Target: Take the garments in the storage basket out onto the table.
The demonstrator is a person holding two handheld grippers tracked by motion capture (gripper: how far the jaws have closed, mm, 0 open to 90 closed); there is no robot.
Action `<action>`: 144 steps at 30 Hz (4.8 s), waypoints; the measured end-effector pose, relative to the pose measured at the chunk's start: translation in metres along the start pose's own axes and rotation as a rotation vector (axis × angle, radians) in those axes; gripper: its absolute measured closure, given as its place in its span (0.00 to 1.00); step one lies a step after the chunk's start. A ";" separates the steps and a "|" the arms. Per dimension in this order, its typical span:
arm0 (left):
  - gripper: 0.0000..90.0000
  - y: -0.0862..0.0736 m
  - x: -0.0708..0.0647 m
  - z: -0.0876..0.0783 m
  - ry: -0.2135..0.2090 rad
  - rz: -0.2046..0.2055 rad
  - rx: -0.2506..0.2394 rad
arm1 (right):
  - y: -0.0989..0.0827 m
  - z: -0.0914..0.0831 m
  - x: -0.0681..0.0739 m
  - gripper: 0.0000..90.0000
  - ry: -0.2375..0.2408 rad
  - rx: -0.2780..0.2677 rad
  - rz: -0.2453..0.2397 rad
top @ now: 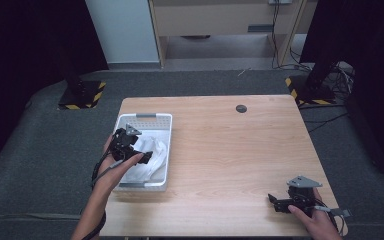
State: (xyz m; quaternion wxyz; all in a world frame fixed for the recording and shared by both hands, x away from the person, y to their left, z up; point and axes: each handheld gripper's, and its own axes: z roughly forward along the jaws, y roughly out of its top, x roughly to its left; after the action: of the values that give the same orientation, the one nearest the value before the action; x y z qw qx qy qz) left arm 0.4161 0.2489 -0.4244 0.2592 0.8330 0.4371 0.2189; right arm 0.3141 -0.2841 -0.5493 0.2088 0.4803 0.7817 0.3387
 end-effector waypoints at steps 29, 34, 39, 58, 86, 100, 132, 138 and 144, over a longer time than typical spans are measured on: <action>0.03 -0.014 0.004 0.031 0.001 0.037 0.066 | 0.001 0.001 0.000 0.01 0.001 0.000 -0.001; 0.03 -0.017 0.006 0.039 0.003 0.038 0.093 | 0.001 0.001 0.000 0.01 0.001 0.000 -0.001; 0.03 -0.020 0.006 0.048 0.008 0.038 0.113 | 0.001 0.001 0.000 0.01 0.001 0.000 -0.002; 0.09 -0.024 0.005 0.078 -0.072 0.027 0.183 | 0.001 0.001 0.000 0.01 0.002 0.000 -0.003; 0.06 -0.017 -0.005 0.062 -0.259 0.180 0.098 | 0.002 0.002 0.001 0.01 0.002 0.000 -0.002; 0.02 -0.021 -0.006 0.086 -0.183 0.221 0.142 | 0.002 0.002 0.001 0.01 0.000 0.000 0.000; 0.00 -0.023 0.006 0.097 -0.126 0.166 0.137 | 0.002 0.002 0.001 0.01 -0.002 0.000 0.002; 0.00 -0.023 0.007 0.099 -0.137 0.138 0.138 | 0.002 0.002 0.001 0.01 -0.002 -0.001 0.001; 0.00 -0.023 0.003 0.100 -0.160 0.119 0.149 | 0.002 0.002 0.001 0.01 -0.003 0.000 0.001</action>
State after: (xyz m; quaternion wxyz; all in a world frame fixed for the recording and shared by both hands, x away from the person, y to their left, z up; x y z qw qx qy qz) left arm 0.4624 0.2386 -0.5149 0.2171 0.8892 0.3800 0.1334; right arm 0.3161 -0.2819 -0.5493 0.2096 0.4812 0.7811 0.3383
